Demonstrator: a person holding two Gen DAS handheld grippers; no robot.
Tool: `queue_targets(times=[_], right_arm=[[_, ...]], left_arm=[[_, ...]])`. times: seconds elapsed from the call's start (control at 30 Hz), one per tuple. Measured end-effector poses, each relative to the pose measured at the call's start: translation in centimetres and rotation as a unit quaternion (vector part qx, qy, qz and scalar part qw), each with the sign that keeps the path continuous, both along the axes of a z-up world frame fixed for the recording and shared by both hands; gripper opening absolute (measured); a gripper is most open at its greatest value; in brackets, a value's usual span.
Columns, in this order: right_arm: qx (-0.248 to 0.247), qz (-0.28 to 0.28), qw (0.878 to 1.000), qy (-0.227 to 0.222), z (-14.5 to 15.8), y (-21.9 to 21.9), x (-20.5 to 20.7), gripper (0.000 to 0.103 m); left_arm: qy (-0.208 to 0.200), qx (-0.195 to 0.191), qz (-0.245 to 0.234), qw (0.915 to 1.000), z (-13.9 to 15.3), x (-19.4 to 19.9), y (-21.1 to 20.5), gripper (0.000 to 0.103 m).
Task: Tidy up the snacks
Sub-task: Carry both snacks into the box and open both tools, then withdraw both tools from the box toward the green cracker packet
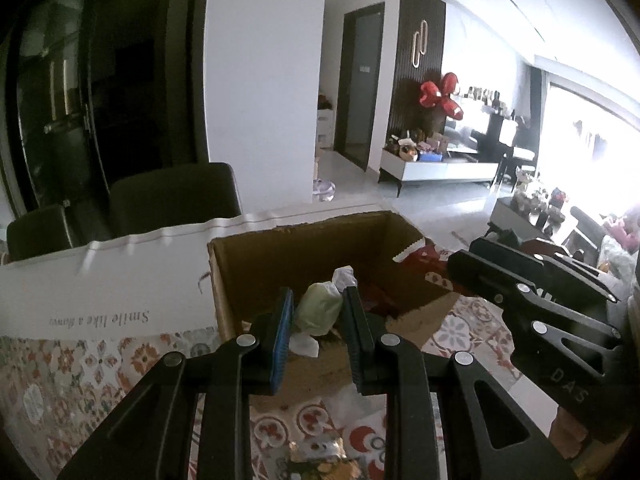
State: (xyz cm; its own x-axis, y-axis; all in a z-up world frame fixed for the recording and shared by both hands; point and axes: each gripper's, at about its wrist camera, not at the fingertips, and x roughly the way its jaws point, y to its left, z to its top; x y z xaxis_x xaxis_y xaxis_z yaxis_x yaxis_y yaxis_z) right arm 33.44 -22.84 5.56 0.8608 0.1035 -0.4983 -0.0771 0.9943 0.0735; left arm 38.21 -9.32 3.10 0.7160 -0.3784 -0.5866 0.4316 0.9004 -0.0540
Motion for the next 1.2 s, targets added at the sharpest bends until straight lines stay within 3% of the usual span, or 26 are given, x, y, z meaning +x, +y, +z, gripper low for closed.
queue_targets(times=[0.43,0.47,0.5,0.57,0.6,0.63,0.8,1.2], right_arm=[[-0.002,-0.011,0.999,0.046,-2.5,-0.6,5.1,0.025],[-0.003,-0.011,0.999,0.048,-2.7,-0.6,5.3,0.026],[-0.005,-0.012,0.999,0.048,-2.9,-0.6,5.4,0.026],[-0.013,-0.021,0.998,0.051,-3.0,-0.5,5.5,0.033],[-0.016,-0.029,0.998,0.050,-2.9,-0.6,5.5,0.047],[-0.018,-0.034,0.998,0.047,-2.8,-0.5,5.5,0.053],[-0.034,-0.036,0.998,0.035,-2.3,-0.2,3.9,0.053],[-0.033,0.000,0.999,0.021,-1.7,1.8,-1.1,0.053]], left_arm=[[0.024,0.030,0.011,0.9992,-1.7,5.2,-1.2,0.026],[0.024,0.032,0.011,0.9991,-1.7,5.3,-1.2,0.033],[0.026,0.034,0.012,0.9990,-1.7,5.5,-1.3,0.048],[0.020,0.032,0.025,0.9990,-1.5,5.5,-1.0,0.058],[0.015,0.031,0.031,0.9989,-1.5,5.4,-0.7,0.058],[0.014,0.030,0.033,0.9989,-1.4,5.2,-0.5,0.059],[-0.005,0.050,0.061,0.9968,-1.3,2.9,0.4,0.070],[-0.017,0.051,0.112,0.9923,-1.5,-2.7,3.5,0.077]])
